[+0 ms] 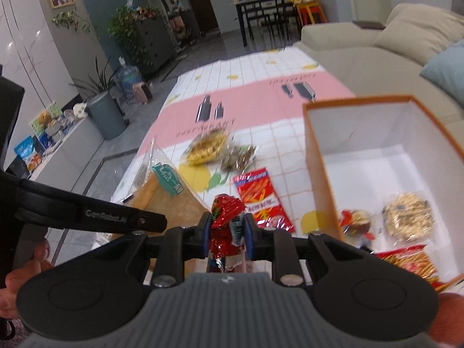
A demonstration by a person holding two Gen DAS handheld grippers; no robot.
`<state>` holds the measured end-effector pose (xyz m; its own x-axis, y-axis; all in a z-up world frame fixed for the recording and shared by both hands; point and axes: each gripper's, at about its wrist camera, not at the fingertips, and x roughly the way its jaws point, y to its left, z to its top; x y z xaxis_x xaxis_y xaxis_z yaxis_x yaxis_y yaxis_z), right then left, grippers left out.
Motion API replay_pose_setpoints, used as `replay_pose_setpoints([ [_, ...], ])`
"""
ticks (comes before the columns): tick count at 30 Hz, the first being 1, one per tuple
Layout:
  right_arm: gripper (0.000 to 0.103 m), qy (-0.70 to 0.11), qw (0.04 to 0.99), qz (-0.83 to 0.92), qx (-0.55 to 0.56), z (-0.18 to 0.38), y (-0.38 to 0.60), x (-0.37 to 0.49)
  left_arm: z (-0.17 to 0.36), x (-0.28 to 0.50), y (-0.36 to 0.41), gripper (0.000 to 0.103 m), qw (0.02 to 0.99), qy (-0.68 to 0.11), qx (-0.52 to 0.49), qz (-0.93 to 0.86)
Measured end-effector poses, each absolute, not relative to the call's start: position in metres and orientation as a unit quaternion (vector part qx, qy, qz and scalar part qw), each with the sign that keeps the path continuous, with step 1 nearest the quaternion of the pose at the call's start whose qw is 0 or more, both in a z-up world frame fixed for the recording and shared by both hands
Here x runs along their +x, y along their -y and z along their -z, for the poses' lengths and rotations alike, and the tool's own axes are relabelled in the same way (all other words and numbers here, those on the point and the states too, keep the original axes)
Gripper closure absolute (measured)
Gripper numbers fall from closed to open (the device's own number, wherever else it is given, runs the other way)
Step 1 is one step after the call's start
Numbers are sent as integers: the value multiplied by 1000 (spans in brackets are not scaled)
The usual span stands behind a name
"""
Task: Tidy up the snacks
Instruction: 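Carry the bread with the left tool and chip bag with the right tool over the box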
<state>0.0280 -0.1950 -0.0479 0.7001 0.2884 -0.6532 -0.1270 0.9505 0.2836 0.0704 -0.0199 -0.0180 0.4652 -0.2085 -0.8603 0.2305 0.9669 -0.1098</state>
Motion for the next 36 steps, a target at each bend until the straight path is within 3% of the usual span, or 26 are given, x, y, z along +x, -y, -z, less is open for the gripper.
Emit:
replay_pose_setpoints([
  [17, 82, -272, 957, -38, 94, -34, 269, 6, -51, 85, 113, 77, 878, -420, 53, 221],
  [28, 82, -323, 936, 65, 121, 2, 347, 39, -41, 117, 183, 77, 862, -422, 77, 270],
  [36, 82, -362, 919, 81, 134, 34, 374, 70, 0, 147, 216, 77, 839, -457, 95, 280],
])
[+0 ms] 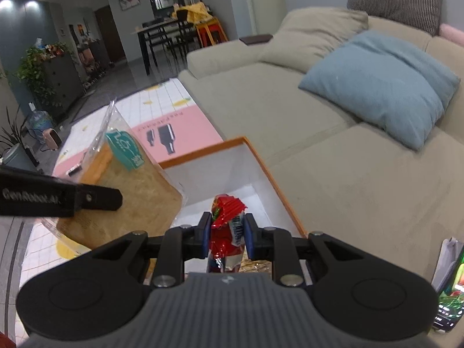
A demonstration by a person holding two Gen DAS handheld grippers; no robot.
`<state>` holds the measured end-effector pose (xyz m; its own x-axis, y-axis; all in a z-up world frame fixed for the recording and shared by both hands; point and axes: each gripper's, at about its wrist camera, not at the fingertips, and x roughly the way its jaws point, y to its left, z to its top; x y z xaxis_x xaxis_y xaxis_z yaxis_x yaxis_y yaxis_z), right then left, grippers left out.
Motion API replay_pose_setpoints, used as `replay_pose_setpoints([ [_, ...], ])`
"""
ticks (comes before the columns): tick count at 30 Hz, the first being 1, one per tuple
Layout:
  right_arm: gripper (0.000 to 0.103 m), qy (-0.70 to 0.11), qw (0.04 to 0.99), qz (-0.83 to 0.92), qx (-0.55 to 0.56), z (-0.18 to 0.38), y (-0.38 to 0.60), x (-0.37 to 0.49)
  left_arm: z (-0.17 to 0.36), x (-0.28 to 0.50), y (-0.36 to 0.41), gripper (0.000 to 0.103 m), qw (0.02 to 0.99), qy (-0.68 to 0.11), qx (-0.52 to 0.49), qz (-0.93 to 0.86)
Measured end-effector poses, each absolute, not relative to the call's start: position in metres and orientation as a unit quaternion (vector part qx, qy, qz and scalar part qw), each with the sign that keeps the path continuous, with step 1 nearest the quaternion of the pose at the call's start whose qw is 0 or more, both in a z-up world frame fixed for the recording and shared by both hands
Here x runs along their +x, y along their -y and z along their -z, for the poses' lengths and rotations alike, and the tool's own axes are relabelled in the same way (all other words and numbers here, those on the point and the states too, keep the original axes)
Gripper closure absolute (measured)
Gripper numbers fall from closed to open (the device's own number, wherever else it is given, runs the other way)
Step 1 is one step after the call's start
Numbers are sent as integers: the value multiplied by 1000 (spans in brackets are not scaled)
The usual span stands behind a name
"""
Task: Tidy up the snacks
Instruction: 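Carry the bread with the left tool and chip bag with the right tool over the box, then lower both tools into the white box and open them to drop the snacks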
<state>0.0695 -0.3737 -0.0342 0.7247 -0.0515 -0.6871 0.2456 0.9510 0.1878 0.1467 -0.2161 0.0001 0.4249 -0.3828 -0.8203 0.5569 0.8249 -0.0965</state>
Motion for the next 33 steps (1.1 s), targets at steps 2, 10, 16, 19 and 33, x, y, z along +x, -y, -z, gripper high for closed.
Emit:
replay_pose_setpoints([
  [2, 82, -371, 914, 79, 146, 42, 381, 76, 11, 156, 218, 77, 833, -470, 88, 279],
  [10, 82, -393, 897, 71, 189, 66, 390, 101, 38, 185, 221, 77, 824, -491, 37, 281],
  [16, 82, -395, 893, 84, 199, 75, 390, 119, 56, 205, 225, 77, 819, -507, 5, 267],
  [19, 82, -398, 892, 89, 196, 79, 390, 124, 68, 209, 227, 77, 816, -516, 15, 258],
  [33, 82, -421, 888, 111, 151, 91, 391, 123, 67, 184, 260, 47, 835, -441, 279, 174],
])
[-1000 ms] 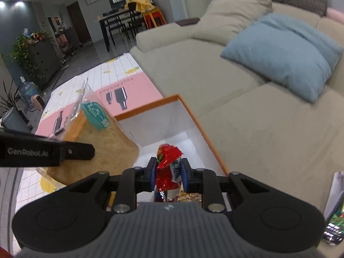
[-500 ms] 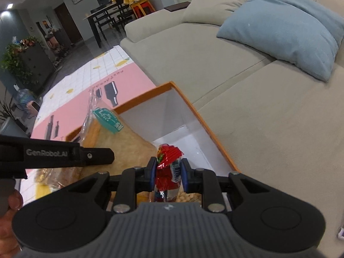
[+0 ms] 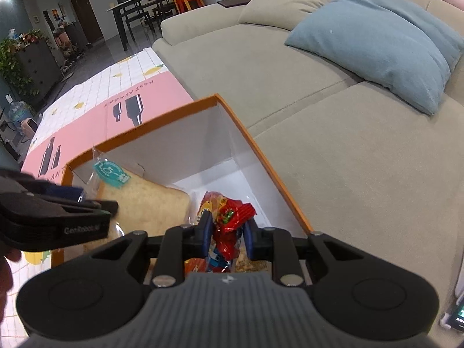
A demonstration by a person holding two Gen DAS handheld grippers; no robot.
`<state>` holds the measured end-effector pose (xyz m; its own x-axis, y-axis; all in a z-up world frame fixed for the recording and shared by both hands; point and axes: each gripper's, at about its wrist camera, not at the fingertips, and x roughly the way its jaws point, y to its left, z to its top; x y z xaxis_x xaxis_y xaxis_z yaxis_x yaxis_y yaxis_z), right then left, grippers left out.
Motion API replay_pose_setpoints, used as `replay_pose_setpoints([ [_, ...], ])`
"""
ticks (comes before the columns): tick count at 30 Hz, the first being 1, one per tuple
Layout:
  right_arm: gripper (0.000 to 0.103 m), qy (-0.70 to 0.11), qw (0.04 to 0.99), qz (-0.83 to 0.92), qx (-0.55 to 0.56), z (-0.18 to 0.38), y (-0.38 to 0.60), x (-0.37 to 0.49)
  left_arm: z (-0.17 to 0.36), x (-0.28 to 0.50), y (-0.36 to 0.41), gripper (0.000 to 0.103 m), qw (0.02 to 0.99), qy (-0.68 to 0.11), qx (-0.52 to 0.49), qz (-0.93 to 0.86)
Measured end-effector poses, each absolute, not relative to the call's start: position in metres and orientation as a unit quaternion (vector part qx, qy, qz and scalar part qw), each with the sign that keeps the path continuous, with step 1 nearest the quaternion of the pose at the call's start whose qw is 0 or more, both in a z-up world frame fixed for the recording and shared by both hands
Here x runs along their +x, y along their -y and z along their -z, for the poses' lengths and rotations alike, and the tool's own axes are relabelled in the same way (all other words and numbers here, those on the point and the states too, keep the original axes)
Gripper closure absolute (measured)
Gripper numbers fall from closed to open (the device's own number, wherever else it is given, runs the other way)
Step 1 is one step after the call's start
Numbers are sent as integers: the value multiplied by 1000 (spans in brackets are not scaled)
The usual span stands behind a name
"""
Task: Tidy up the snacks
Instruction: 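Lower both tools into the white box and open them to drop the snacks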
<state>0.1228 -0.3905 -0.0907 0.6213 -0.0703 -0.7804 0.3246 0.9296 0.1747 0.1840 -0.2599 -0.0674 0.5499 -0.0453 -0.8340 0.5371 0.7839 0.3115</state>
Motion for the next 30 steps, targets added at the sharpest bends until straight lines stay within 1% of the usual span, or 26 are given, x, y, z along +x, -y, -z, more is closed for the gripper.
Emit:
replay_pose_setpoints([
  [2, 81, -428, 884, 116, 147, 91, 390, 119, 61, 179, 257, 47, 840, -429, 283, 176],
  [4, 80, -435, 880, 117, 149, 92, 391, 114, 53, 177, 251, 50, 842, -428, 267, 190],
  [5, 80, -438, 879, 117, 150, 92, 391, 111, 50, 178, 247, 63, 841, -432, 258, 199],
  [6, 80, -441, 877, 117, 150, 92, 391, 109, 49, 179, 244, 81, 837, -440, 251, 206],
  [9, 82, -445, 874, 118, 156, 94, 391, 101, 54, 185, 242, 90, 823, -469, 238, 215],
  [12, 83, -445, 871, 117, 172, 96, 393, 99, 63, 192, 243, 93, 815, -488, 230, 213],
  [16, 84, -441, 868, 125, 190, 97, 396, 105, 74, 195, 249, 93, 803, -507, 231, 211],
  [19, 85, -432, 872, 142, 182, 92, 393, 112, 82, 196, 252, 93, 792, -522, 237, 211],
  [21, 89, -407, 884, 154, 169, 81, 389, 111, 88, 199, 252, 93, 785, -535, 228, 213],
  [25, 89, -364, 903, 168, 155, 63, 386, 107, 94, 200, 254, 93, 783, -533, 239, 214],
  [26, 89, -360, 903, 168, 164, 63, 388, 108, 94, 200, 255, 89, 779, -535, 244, 216],
  [27, 89, -360, 901, 168, 176, 65, 391, 109, 96, 201, 257, 83, 775, -538, 249, 222],
  [28, 89, -361, 898, 167, 190, 68, 393, 112, 96, 201, 258, 80, 769, -540, 254, 229],
  [30, 89, -360, 889, 161, 231, 75, 397, 115, 96, 203, 257, 79, 766, -541, 255, 236],
])
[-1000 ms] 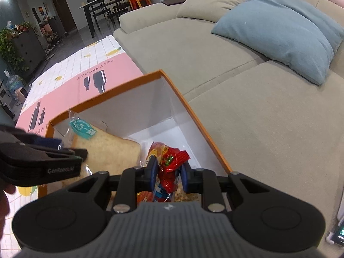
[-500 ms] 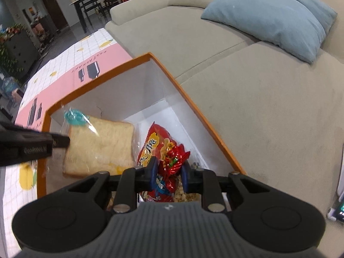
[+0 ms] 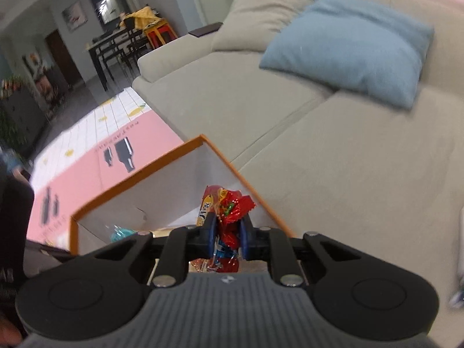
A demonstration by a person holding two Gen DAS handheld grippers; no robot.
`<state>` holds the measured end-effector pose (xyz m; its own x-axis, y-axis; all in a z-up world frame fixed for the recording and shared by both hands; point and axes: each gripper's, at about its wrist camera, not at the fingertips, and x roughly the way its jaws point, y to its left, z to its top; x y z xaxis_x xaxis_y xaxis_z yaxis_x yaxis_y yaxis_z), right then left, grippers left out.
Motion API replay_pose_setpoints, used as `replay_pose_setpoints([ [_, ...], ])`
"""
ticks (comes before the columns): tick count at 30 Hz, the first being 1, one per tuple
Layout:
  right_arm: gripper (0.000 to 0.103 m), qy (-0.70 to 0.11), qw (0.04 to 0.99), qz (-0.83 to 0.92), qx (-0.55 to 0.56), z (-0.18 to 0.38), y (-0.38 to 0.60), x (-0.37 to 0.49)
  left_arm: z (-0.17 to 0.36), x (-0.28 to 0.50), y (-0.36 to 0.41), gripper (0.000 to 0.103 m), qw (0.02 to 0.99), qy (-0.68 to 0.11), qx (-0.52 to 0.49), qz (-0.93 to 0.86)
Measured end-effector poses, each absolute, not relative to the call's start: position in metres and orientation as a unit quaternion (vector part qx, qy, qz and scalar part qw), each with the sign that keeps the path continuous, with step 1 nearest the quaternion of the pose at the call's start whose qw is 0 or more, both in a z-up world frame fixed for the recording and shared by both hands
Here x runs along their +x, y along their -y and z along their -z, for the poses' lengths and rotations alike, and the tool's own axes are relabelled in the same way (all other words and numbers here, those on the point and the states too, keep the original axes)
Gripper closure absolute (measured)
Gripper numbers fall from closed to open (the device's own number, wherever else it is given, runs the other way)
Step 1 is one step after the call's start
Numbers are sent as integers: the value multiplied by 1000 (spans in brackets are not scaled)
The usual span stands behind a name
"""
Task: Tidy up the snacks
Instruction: 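Lower both tools into the white box and open them to drop the snacks, then withdraw both tools from the box back toward the snack pile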
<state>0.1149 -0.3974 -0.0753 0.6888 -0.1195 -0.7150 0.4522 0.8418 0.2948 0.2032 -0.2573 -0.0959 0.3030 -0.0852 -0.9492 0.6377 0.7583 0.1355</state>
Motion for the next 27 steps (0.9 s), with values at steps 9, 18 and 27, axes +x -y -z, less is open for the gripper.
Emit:
replay_pose_setpoints([
  [9, 87, -416, 851, 147, 287, 104, 391, 122, 59, 196, 228, 74, 806, -494, 206, 251],
  [18, 81, -460, 851, 164, 194, 107, 370, 140, 19, 179, 199, 67, 828, -469, 168, 256],
  [27, 57, -474, 843, 192, 167, 97, 368, 130, 6, 157, 174, 67, 843, -451, 169, 238],
])
